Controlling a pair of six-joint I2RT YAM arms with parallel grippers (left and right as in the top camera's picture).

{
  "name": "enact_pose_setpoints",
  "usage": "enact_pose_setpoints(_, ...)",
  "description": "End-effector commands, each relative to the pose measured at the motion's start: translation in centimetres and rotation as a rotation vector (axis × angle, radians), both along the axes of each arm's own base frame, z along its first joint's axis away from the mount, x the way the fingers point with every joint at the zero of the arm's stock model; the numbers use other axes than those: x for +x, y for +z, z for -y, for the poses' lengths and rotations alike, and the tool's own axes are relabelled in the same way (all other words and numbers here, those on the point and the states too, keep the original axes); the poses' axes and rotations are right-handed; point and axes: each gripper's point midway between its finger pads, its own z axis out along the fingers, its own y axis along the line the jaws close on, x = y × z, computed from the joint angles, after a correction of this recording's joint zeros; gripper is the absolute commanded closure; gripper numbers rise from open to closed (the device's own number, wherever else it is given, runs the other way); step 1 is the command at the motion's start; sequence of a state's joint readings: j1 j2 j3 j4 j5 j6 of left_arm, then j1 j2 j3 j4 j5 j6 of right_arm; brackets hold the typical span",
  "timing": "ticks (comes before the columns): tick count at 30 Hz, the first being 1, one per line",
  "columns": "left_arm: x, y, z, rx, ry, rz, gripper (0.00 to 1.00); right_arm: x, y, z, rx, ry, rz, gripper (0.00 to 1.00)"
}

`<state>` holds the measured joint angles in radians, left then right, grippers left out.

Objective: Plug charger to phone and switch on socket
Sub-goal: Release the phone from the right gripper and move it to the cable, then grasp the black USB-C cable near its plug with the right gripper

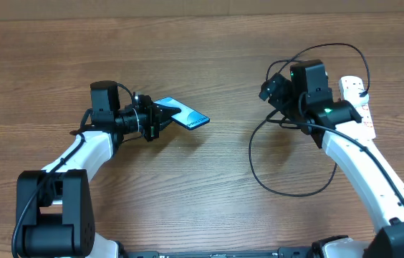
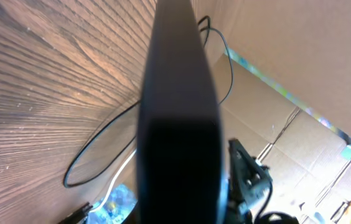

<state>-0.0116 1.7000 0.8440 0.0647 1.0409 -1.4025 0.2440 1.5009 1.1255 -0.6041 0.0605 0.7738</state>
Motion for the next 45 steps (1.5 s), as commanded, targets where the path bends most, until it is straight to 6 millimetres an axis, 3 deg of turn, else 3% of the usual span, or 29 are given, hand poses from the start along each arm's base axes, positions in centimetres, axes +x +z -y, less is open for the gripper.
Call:
enact_pose_setpoints(1, 0.2, 1.7, 0.5, -0.033, -0.051, 0.063, 0.96, 0.4, -4.1, 1.0, -0.054, -0.071, -0.095, 0.16)
enact_pose_setpoints(5, 0.2, 1.7, 0.5, -0.033, -0.053, 0.063, 0.96, 0.7, -9.2, 0.9, -0.058, -0.111, -0.220, 0.21)
enact_pose_setpoints(8, 0.2, 1.7, 0.5, -0.033, -0.053, 0.063, 0.96, 1.4, -11.5, 1.1, -0.080, -0.132, -0.240, 0.24)
enact_pose_setpoints(13, 0.2, 1.8, 0.6, -0.036, -0.056, 0.062, 0.96, 3.2, -12.6, 2.0, -0.085, -0.203, -0.187, 0.32)
enact_pose_setpoints(19, 0.2, 1.8, 0.6, -0.035, -0.055, 0.063, 0.96, 2.7, -15.2, 2.1, -0.093, -0.201, -0.246, 0.52)
enact_pose_setpoints(21, 0.2, 1.7, 0.5, -0.033, -0.053, 0.063, 0.96, 2.8, -15.2, 2.1, -0.101, -0.193, -0.242, 0.60)
enact_pose_setpoints(26, 0.2, 1.7, 0.5, -0.033, -0.053, 0.063, 0.96, 3.5, -13.5, 1.8, -0.136, -0.092, -0.221, 0.96)
enact_pose_setpoints(30, 0.2, 1.7, 0.5, -0.034, -0.054, 0.063, 0.96, 3.2, -7.8, 1.4, -0.141, -0.037, -0.199, 0.96)
enact_pose_setpoints(32, 0.1, 1.8, 0.6, -0.036, -0.057, 0.063, 0.96, 2.3, -5.5, 0.4, -0.128, 0.056, -0.195, 0.96)
enact_pose_setpoints(34, 0.1, 1.8, 0.6, -0.039, -0.059, 0.063, 0.96, 0.5, -5.1, -0.5, -0.123, 0.150, -0.234, 0.96)
enact_pose_setpoints(38, 0.1, 1.8, 0.6, -0.038, -0.058, 0.063, 0.96, -4.8, -8.0, -1.4, -0.188, 0.304, -0.422, 0.96)
enact_pose_setpoints(43, 0.1, 1.8, 0.6, -0.039, -0.059, 0.064, 0.96, -8.2, -11.4, -3.5, -0.226, 0.414, -0.472, 0.96)
enact_pose_setpoints(45, 0.1, 1.8, 0.6, -0.037, -0.061, 0.067, 0.96, -9.0, -12.4, -4.3, -0.238, 0.444, -0.465, 0.88)
